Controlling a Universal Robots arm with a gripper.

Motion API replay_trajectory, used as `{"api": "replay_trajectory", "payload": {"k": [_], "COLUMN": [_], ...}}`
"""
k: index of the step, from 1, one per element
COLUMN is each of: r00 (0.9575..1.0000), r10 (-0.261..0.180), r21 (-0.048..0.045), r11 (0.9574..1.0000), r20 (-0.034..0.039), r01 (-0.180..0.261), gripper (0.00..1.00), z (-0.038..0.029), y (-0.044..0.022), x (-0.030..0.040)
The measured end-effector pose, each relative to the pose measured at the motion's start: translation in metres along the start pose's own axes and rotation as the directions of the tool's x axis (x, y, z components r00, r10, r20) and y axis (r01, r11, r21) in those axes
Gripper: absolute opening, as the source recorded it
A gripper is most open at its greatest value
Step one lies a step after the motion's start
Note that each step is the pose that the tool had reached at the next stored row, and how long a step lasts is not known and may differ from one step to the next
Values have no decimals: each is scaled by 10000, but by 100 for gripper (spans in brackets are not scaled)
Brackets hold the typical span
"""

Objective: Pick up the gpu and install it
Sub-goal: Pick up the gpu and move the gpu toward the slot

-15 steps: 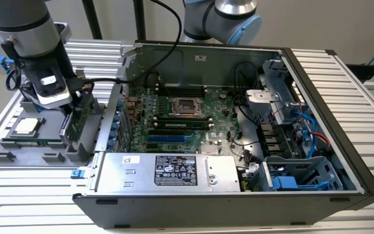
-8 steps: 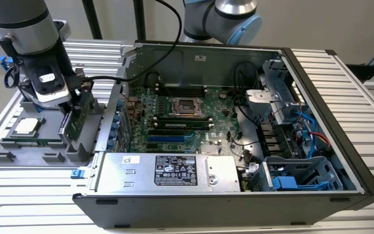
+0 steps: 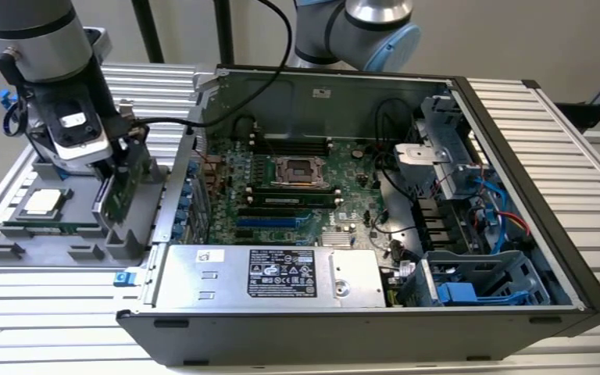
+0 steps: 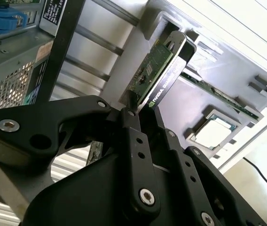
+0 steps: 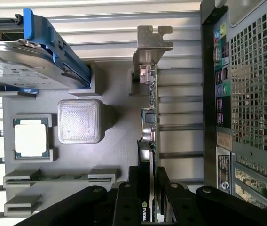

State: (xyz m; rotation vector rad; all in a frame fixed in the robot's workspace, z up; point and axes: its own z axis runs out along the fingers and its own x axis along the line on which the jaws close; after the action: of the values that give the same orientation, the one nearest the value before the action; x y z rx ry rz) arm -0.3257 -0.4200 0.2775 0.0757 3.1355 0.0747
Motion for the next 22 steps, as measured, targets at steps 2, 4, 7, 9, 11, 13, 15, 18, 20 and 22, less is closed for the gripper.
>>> {"api": "replay_trajectory", "payload": {"k": [2,4,7,9,11,13,15,18,20,22], "r00": [10000,10000,10000,10000,10000,10000,10000,10000,10000,10000], "r10": [0,0,0,0,0,0,0,1,0,1], "r21": [0,0,0,0,0,0,0,1,0,1], "r11": [10000,10000,10000,10000,10000,10000,10000,10000,10000,10000], "r20": [-1,-1,0,0,0,0,-1,-1,0,-1], "r01": [0,0,0,0,0,0,0,-1,0,-1], "gripper": [0,0,0,0,0,0,0,0,0,0], "z": [-14,-30,-58,-78,-98,-120,-141,-174,-198,-221], "y": [1,2,3,4,5,6,7,8,10,11], "x": [0,0,0,0,0,0,0,0,-1,-1]}}
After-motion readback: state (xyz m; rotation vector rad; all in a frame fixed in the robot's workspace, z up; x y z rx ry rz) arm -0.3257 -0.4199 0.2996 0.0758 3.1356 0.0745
